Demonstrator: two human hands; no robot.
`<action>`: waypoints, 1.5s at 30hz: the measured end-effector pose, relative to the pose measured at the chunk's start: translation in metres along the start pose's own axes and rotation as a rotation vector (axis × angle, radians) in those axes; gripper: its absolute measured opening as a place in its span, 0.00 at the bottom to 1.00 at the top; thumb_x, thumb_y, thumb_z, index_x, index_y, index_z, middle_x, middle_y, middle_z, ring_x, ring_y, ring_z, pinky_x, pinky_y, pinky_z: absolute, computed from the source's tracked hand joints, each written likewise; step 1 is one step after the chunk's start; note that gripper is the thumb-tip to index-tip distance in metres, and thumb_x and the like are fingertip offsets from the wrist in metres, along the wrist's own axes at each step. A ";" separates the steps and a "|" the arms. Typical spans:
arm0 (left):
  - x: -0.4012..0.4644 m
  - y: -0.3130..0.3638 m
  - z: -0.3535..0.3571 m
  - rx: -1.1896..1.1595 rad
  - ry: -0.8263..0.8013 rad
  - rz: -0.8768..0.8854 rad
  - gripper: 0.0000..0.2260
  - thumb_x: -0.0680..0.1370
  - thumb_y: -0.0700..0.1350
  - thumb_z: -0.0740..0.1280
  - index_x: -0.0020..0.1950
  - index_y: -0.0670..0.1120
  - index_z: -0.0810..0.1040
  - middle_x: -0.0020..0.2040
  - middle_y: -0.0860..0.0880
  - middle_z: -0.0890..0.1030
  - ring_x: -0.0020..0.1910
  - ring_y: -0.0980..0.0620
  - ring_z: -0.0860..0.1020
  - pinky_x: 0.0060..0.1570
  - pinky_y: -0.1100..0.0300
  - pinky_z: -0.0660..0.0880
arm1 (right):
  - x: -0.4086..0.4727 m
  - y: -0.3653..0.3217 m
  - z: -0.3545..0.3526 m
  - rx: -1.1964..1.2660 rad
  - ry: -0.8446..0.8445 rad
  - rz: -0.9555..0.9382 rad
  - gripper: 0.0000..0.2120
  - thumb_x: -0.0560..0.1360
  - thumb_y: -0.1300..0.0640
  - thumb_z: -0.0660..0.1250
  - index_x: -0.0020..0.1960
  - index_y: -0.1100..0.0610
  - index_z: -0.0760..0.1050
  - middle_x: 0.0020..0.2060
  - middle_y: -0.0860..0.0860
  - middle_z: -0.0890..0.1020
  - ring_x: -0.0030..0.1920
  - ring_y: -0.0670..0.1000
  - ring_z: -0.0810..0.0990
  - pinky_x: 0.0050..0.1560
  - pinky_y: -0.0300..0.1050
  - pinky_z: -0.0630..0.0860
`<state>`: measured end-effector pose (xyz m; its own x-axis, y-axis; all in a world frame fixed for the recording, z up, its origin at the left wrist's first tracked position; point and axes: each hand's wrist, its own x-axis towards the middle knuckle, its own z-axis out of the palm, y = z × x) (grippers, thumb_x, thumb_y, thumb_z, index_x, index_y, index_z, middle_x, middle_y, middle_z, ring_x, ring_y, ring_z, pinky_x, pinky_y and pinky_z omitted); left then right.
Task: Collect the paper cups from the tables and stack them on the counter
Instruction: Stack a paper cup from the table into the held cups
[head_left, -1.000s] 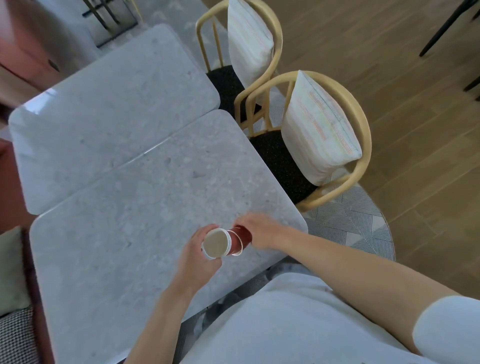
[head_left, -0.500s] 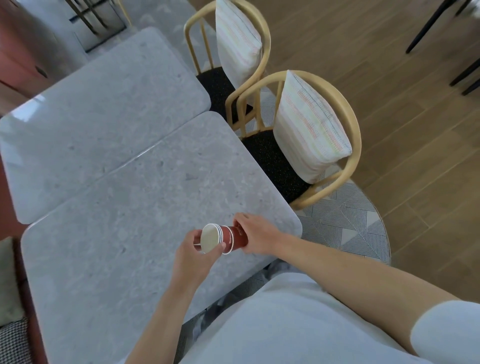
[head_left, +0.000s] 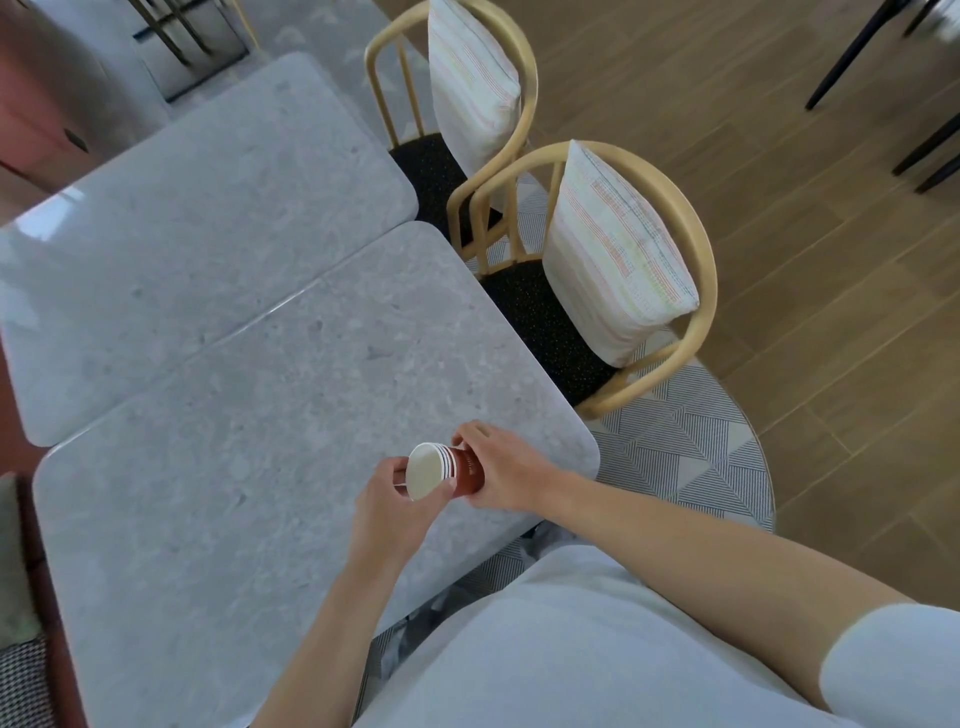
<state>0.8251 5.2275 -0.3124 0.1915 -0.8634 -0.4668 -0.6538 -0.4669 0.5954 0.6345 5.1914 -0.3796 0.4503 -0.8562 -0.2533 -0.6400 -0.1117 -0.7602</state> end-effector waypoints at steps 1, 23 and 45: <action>0.001 0.000 -0.001 0.001 0.002 0.015 0.23 0.70 0.55 0.82 0.61 0.52 0.79 0.51 0.59 0.83 0.51 0.61 0.82 0.44 0.63 0.75 | 0.000 0.000 -0.001 -0.003 -0.018 -0.002 0.31 0.66 0.55 0.80 0.65 0.55 0.72 0.58 0.51 0.78 0.55 0.52 0.78 0.57 0.47 0.76; 0.001 0.009 -0.004 -0.007 0.021 0.092 0.28 0.69 0.56 0.84 0.65 0.51 0.81 0.55 0.60 0.85 0.55 0.62 0.83 0.57 0.55 0.81 | 0.002 -0.002 -0.020 -0.122 0.020 0.002 0.22 0.66 0.51 0.79 0.57 0.54 0.81 0.50 0.50 0.82 0.52 0.54 0.81 0.57 0.52 0.76; -0.027 0.019 -0.023 -0.045 0.236 0.058 0.26 0.65 0.66 0.75 0.60 0.70 0.72 0.55 0.71 0.80 0.57 0.70 0.77 0.50 0.68 0.70 | 0.028 -0.023 -0.037 0.008 -0.027 -0.187 0.24 0.65 0.51 0.82 0.60 0.52 0.82 0.51 0.48 0.84 0.53 0.51 0.81 0.59 0.52 0.78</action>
<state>0.8240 5.2370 -0.2736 0.3240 -0.9071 -0.2687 -0.6360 -0.4191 0.6480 0.6389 5.1509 -0.3465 0.5779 -0.8068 -0.1229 -0.5384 -0.2637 -0.8003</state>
